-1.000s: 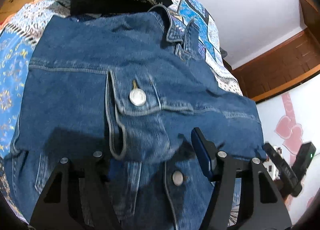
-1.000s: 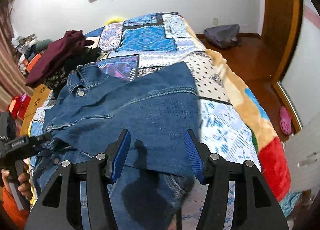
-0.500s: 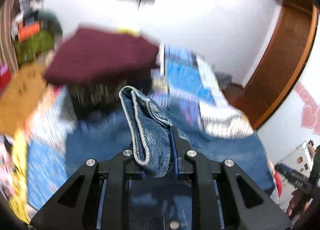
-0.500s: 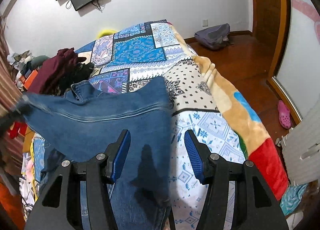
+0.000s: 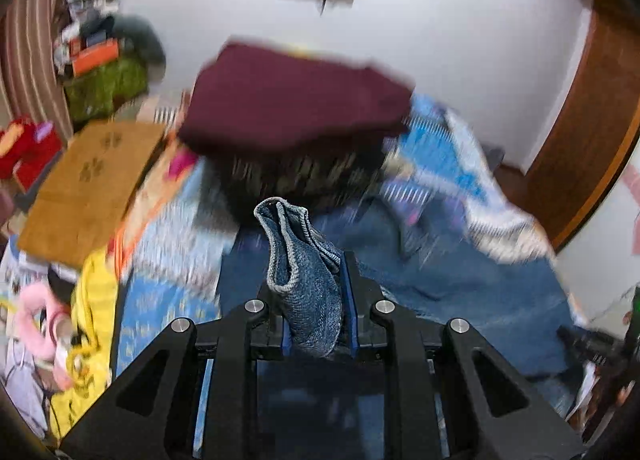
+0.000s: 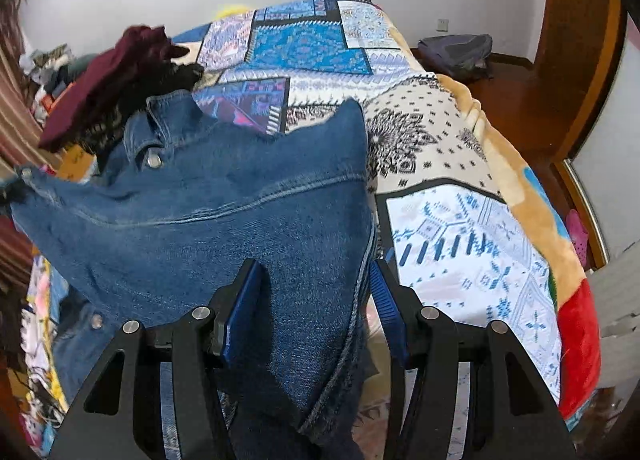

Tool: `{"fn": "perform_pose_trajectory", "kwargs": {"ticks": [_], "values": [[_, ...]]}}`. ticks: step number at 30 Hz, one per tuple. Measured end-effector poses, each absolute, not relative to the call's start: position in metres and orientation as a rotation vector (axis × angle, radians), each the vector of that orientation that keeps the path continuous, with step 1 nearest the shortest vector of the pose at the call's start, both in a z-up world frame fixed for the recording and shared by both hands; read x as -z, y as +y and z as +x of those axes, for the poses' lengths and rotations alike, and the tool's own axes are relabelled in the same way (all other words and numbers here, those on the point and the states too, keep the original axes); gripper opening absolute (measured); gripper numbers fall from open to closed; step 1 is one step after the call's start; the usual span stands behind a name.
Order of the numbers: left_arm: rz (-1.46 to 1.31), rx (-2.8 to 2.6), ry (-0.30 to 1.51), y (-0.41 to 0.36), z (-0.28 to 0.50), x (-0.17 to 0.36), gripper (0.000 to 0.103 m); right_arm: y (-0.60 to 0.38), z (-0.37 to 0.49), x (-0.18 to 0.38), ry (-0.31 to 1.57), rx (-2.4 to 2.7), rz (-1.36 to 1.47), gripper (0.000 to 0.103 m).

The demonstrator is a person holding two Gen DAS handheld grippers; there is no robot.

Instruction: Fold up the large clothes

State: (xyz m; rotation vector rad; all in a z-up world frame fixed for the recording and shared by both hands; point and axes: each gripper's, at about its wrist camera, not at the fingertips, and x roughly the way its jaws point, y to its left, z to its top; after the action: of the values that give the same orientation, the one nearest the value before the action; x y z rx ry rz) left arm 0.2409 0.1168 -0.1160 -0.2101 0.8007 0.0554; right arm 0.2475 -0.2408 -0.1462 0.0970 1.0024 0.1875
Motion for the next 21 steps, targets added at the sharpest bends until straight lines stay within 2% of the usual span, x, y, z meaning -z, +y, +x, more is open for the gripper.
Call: {"fn": "perform_pose_trajectory", "kwargs": {"ticks": [4, 6, 8, 12, 14, 15, 21], "values": [[-0.209, -0.073, 0.911, 0.124, 0.232, 0.159, 0.025, -0.239, 0.243, 0.145, 0.998, -0.191, 0.084, 0.058], [-0.210, -0.084, 0.949, 0.128, 0.227, 0.177, 0.031, -0.240, 0.243, 0.145, 1.001, -0.193, 0.086, 0.058], [-0.202, -0.104, 0.980, 0.130, 0.220, 0.193, 0.042, -0.240, 0.242, 0.144, 1.003, -0.193, 0.084, 0.058], [-0.127, -0.194, 1.027, 0.130, 0.207, 0.221, 0.049, -0.240, 0.242, 0.144, 1.005, -0.194, 0.087, 0.058], [-0.117, -0.221, 1.018, 0.134, 0.200, 0.228, 0.064, -0.239, 0.243, 0.144, 1.008, -0.196, 0.091, 0.058], [-0.130, -0.235, 1.007, 0.139, 0.196, 0.228, 0.067, -0.239, 0.243, 0.144, 1.012, -0.199, 0.094, 0.058], [-0.231, -0.173, 1.041, 0.168, 0.196, 0.219, 0.069, -0.245, 0.250, 0.139, 1.043, -0.233, 0.127, 0.058]]}}
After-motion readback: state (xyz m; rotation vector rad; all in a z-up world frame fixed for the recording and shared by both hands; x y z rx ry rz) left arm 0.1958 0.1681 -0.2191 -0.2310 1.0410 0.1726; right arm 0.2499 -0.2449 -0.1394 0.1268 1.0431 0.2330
